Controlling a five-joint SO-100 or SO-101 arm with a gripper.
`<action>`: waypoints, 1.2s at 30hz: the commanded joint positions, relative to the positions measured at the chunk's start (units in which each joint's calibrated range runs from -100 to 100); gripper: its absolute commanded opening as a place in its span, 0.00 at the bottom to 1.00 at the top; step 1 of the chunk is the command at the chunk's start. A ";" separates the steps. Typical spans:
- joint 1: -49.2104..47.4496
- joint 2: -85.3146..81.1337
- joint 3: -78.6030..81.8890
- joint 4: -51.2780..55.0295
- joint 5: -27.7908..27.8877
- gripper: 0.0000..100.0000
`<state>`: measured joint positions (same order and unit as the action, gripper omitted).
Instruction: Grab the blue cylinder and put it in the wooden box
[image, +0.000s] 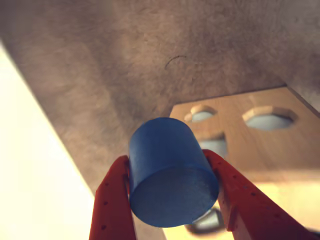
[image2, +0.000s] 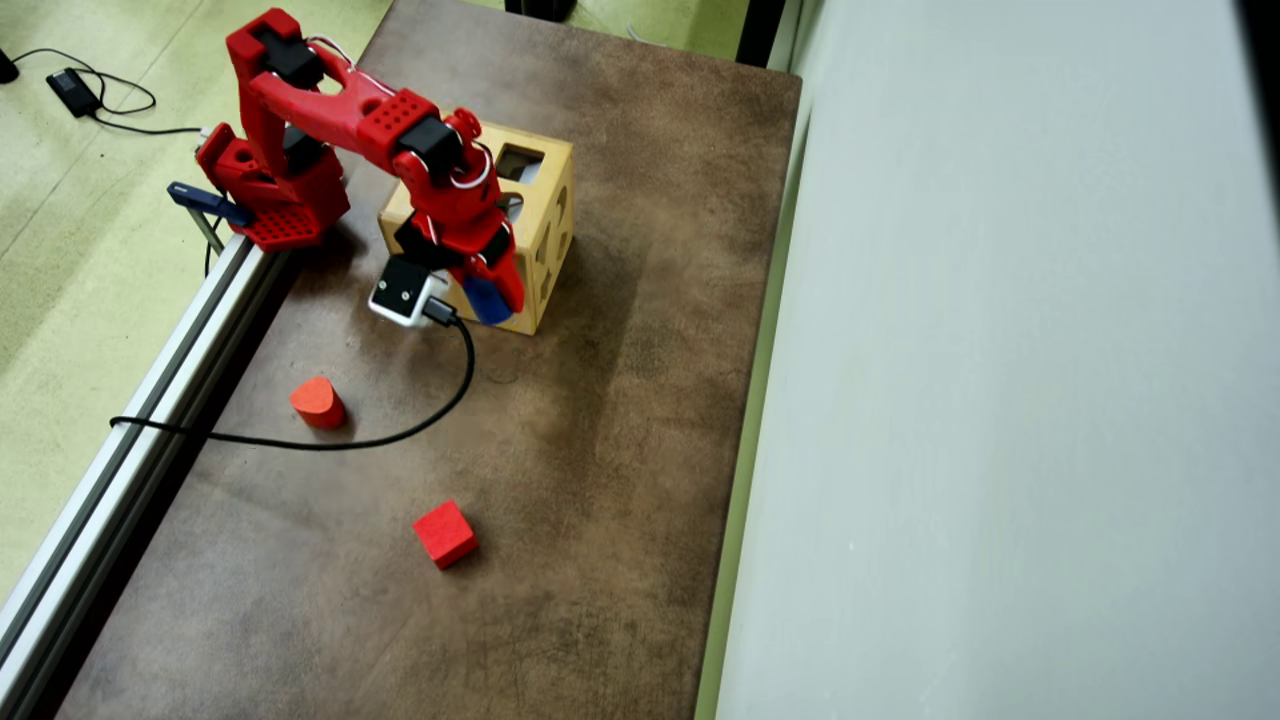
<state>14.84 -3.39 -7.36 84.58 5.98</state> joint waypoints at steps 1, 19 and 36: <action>-0.13 -10.50 -1.41 3.03 0.34 0.02; -2.58 -24.25 -1.23 13.00 0.44 0.02; -16.33 -26.89 15.23 12.68 -0.24 0.02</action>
<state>-1.19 -26.02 4.29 97.18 5.84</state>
